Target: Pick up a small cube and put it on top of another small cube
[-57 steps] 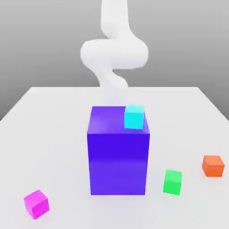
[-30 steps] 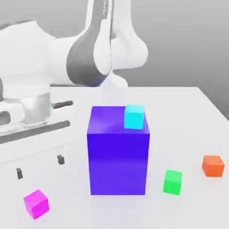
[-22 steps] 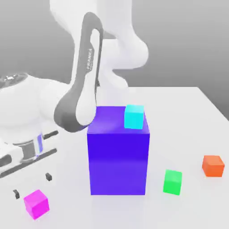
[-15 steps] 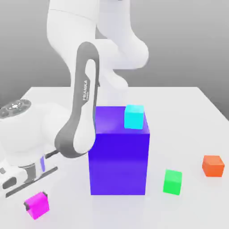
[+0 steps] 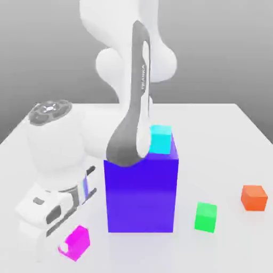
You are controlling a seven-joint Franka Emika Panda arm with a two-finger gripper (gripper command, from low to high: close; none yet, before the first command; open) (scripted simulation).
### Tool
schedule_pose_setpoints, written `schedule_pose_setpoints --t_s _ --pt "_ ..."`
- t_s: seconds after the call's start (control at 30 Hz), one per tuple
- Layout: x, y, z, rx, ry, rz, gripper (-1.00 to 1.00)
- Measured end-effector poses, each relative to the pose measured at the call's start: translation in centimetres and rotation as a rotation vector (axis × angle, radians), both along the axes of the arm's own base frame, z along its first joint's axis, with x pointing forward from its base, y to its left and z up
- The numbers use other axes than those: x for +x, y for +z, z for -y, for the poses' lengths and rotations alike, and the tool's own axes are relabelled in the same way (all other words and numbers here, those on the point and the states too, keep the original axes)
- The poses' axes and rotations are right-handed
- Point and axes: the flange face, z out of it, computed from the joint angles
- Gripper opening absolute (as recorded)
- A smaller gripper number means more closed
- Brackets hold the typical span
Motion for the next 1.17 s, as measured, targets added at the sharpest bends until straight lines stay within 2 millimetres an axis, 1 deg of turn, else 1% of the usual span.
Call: schedule_pose_setpoints --t_s 0.03,0.1,0.17,0.23,0.27,0.3,0.33,0.4,0.63,0.83,0.87,0.93,1.07,1.1,1.17 --pt "0.4 0.1 -2.1 0.005 0.048 0.003 -1.00" --pt "0.6 0.6 -7.1 0.015 0.119 0.005 -1.00" --pt "0.0 1.3 -12.1 0.020 0.176 0.008 -1.00" --pt "-1.1 2.2 -17.2 0.023 0.233 0.012 -1.00" --pt "-2.0 2.6 -19.3 0.022 0.244 0.013 -1.00" --pt "-2.7 2.9 -20.5 0.019 0.237 0.012 -1.00" --pt "-3.4 3.2 -21.3 0.015 0.220 0.011 -1.00" --pt "-4.8 3.6 -22.3 0.008 0.176 0.007 -1.00" --pt "-9.7 4.9 -25.0 -0.018 0.008 0.000 -1.00" --pt "-14.0 5.6 -26.3 -0.036 -0.147 0.000 -1.00" --pt "-14.2 5.5 -25.6 -0.037 -0.198 -0.005 -1.00" --pt "-14.4 4.1 -25.3 -0.037 -0.231 -0.008 -1.00" --pt "-14.5 0.0 -25.2 -0.038 -0.240 -0.008 -1.00" --pt "-14.6 -0.7 -25.2 -0.037 -0.241 -0.009 1.00" --pt "-14.6 -0.7 -25.2 -0.037 -0.241 -0.009 1.00"
